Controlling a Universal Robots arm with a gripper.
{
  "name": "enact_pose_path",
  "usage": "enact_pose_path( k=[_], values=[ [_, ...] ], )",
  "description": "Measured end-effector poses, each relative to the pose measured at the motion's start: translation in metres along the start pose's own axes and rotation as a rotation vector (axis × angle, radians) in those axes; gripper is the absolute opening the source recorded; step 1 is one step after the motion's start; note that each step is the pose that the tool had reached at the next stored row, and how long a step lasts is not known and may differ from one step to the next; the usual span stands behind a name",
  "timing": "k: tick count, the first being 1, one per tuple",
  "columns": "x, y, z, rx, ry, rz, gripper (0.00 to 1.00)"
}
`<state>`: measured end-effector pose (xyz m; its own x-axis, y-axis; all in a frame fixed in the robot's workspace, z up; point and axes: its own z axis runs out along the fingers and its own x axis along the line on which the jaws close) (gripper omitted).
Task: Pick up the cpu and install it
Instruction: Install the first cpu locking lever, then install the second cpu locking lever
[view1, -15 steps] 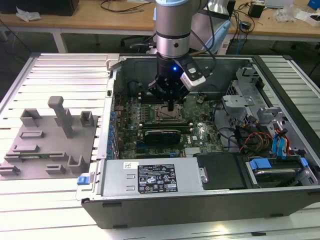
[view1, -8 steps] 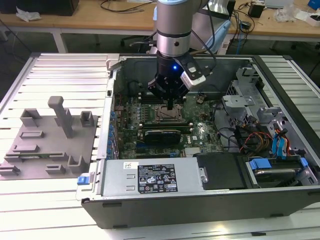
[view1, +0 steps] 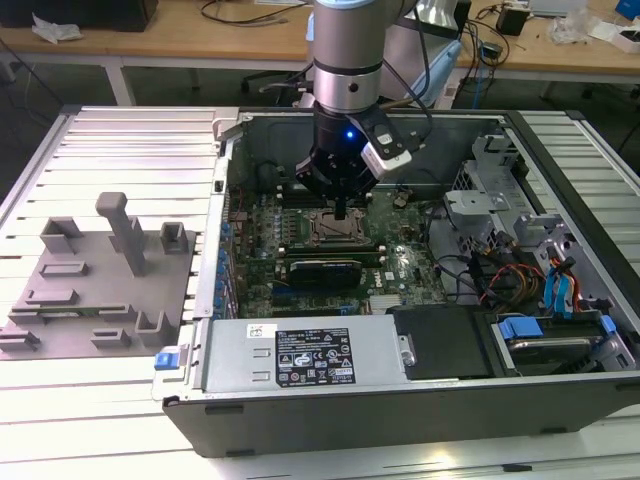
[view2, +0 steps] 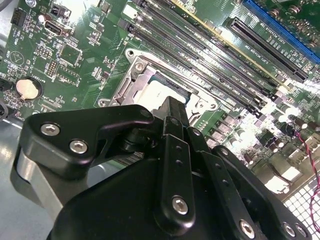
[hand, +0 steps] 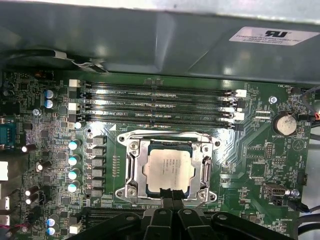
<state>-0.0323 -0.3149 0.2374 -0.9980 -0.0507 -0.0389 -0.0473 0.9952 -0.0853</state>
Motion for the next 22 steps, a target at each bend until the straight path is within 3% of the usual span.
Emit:
enact_pose_path(
  k=[6, 7, 8, 9, 22],
  values=[
    [0.0, -0.0006, -0.0007, 0.0004, 0.0002, 0.0, 0.11],
    [0.0001, -0.0026, -0.0004, 0.0001, 0.0, 0.0, 0.11],
    [0.0006, -0.0122, 0.0005, 0.0, 0.0, 0.0, 0.11],
    [0.0007, -0.0147, 0.0007, 0.0001, 0.0, 0.0, 0.11],
    [0.0013, -0.0263, 0.0016, 0.0, 0.0, 0.0, 0.11]
  ],
)
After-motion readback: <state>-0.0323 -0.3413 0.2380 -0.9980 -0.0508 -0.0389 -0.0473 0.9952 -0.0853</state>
